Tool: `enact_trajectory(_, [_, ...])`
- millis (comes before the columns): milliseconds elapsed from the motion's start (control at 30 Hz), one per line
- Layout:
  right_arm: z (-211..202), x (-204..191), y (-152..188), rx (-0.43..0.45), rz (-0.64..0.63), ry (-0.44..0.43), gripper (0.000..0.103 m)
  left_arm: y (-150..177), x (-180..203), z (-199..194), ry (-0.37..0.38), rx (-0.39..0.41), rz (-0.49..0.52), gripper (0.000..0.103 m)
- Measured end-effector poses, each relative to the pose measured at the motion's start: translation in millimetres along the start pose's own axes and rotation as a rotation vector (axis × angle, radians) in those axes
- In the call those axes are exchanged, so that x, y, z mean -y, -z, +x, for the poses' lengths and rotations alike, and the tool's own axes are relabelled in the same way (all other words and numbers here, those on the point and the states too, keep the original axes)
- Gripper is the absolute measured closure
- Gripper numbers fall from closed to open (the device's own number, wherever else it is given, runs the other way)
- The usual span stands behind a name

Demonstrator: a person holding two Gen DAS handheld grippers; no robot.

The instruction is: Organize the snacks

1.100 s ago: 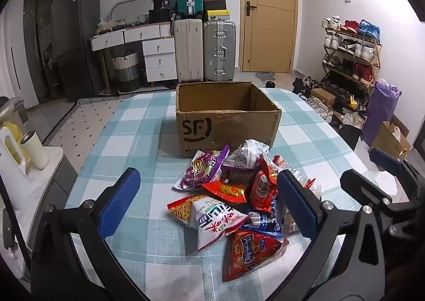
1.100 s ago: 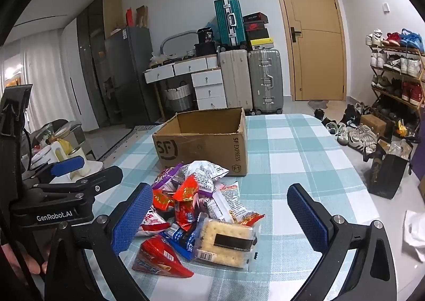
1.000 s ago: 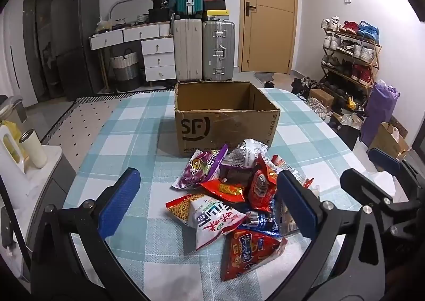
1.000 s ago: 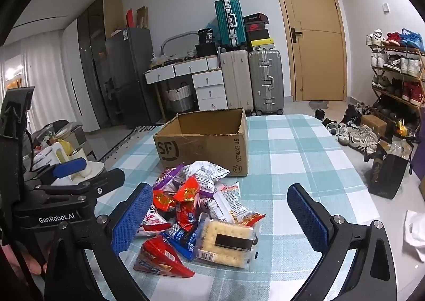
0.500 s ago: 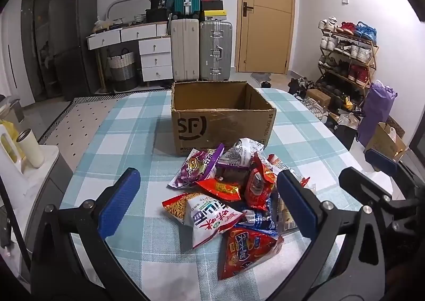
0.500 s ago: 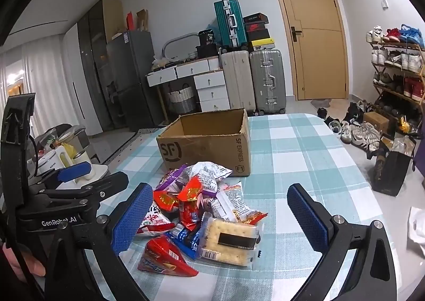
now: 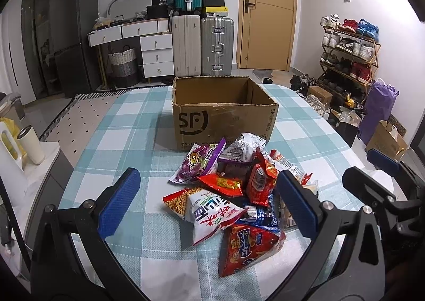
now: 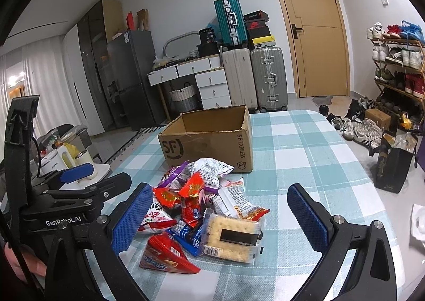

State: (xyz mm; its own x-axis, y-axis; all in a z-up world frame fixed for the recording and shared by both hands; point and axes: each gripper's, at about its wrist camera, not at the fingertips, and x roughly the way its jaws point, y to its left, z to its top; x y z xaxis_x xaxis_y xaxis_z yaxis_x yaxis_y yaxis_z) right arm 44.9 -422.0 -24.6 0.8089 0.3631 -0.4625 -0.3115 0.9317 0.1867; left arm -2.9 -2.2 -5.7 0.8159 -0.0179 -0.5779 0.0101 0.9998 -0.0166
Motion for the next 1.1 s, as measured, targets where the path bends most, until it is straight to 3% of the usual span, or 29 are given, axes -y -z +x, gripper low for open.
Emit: enact_trajectory(1100, [5.1,7.3,3.3,-0.043,0.021,-0.005,0.0,6.3,-1.9,9.5,0.002,-0.041,-0.007,0.001])
